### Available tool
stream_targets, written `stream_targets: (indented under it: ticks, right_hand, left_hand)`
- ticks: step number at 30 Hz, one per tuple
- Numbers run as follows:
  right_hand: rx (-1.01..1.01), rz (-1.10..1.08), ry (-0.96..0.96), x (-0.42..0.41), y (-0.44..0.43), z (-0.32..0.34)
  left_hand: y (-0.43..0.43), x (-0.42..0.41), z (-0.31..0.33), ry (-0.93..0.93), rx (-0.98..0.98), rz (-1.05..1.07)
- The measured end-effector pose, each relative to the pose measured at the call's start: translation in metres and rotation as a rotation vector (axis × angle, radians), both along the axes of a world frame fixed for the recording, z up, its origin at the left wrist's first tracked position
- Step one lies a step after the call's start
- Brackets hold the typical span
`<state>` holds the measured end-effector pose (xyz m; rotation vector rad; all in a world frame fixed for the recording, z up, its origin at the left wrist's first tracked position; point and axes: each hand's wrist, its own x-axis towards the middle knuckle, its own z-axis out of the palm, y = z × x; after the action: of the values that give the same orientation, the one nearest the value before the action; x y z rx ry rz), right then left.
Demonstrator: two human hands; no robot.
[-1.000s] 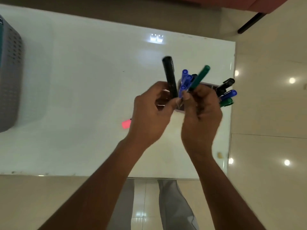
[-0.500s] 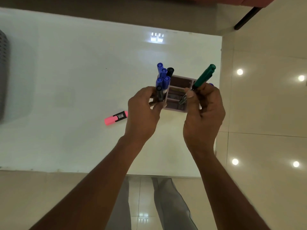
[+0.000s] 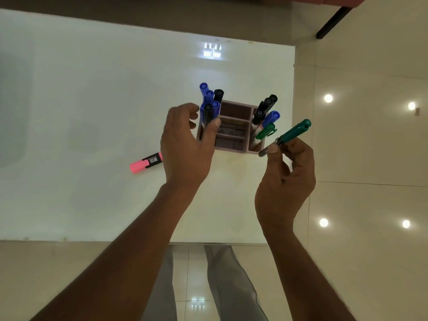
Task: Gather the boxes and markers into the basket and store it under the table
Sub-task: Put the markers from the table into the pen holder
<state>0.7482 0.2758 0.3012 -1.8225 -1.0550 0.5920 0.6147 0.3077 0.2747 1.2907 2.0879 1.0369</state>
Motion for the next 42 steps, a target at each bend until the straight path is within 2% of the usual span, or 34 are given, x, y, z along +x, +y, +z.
stream_targets:
  ticks: [7,14,25,28,31,35,38,42]
  right_hand:
    - [-0.012,0.005,0.018,0.003,0.007,-0.012]
    - [-0.134,0.051,0.068,0.006,0.012,-0.031]
    - [-0.245,0.038,0.065,0.003,-0.001,-0.035]
    - [-0.289,-0.007,0.114,-0.004,-0.012,-0.039]
    - [-0.346,-0.03,0.146,-0.016,-0.028,-0.045]
    - [-0.401,0.029,0.194,-0.042,-0.046,-0.054]
    - [-0.455,0.071,0.212,-0.059,-0.049,-0.062]
    - [-0.561,0.209,0.292,-0.073,-0.044,-0.064]
  left_hand:
    - [0.003,0.006,0.001,0.076,0.045,-0.046]
    - [-0.015,0.005,-0.01,0.074,-0.069,-0.089]
    - [-0.043,-0.002,-0.022,0.005,-0.066,-0.064]
    - [-0.057,-0.023,-0.036,0.155,-0.131,-0.095]
    - [-0.063,-0.053,-0.054,0.368,-0.316,-0.145]
    - [-0.068,-0.078,-0.07,0.461,-0.431,-0.266]
    - [-0.068,-0.086,-0.07,0.337,-0.41,-0.317]
    - [-0.063,-0.066,-0.043,-0.134,-0.385,-0.189]
